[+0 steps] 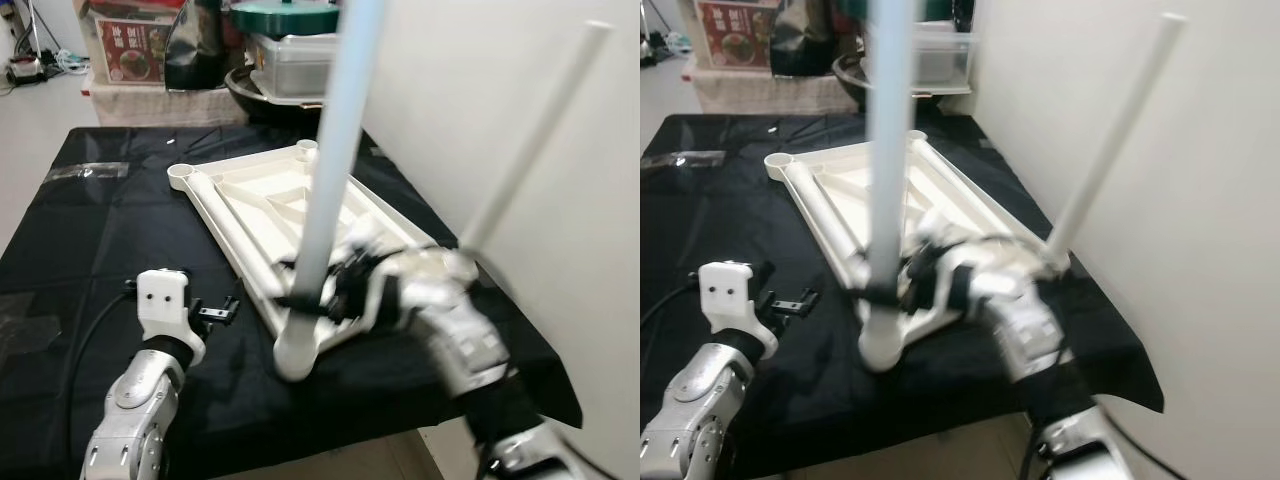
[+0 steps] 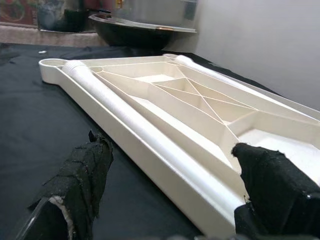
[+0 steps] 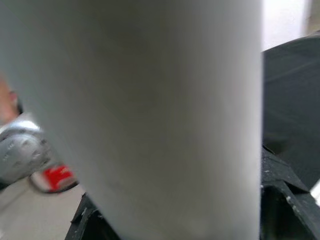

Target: Building children table

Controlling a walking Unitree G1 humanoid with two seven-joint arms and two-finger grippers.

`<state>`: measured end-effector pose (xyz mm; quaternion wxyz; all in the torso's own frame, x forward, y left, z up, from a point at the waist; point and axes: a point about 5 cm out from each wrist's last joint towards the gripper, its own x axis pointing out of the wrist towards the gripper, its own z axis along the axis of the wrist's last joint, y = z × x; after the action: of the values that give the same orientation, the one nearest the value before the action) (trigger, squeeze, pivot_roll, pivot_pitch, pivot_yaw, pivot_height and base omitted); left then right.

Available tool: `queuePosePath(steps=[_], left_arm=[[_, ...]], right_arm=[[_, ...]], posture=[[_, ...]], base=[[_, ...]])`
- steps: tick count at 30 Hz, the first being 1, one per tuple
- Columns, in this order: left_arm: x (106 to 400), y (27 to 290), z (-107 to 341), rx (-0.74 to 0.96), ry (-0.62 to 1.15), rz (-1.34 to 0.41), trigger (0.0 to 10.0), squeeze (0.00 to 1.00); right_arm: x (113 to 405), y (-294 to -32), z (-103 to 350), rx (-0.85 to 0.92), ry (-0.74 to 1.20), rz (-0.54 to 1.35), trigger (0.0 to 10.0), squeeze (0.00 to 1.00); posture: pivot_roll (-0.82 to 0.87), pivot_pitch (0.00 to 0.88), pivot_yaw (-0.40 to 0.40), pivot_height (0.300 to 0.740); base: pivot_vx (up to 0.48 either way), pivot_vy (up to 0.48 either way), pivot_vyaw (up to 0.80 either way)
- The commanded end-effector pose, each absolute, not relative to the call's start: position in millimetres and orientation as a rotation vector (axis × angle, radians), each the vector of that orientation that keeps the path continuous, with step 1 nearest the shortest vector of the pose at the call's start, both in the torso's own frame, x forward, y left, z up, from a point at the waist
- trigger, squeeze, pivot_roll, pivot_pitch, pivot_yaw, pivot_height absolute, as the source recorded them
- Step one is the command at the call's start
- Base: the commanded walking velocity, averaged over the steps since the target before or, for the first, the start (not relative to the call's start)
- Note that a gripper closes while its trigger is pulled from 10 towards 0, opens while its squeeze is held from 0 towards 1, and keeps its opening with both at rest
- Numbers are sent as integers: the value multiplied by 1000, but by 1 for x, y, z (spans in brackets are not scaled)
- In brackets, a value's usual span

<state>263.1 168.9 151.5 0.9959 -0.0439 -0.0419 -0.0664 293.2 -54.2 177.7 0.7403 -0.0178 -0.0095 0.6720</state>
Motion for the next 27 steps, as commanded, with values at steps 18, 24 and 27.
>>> queuePosePath(steps=[18,24,27], left_arm=[[261,169,151,-108,-84,-136,10000,0],[261,169,151,-106,-82,-135,10000,0],[262,169,151,-105,-80,-136,10000,0]], right_arm=[[363,-136,144,0,171,78,0,0],[349,-169,132,-32,202,-223,0,0],[348,-153,128,4,239,-141,10000,0]], posture=[[92,0,-126,740],[80,0,-116,740],[76,0,-112,740]], base=[[0,0,0],[0,0,0],[0,0,0]])
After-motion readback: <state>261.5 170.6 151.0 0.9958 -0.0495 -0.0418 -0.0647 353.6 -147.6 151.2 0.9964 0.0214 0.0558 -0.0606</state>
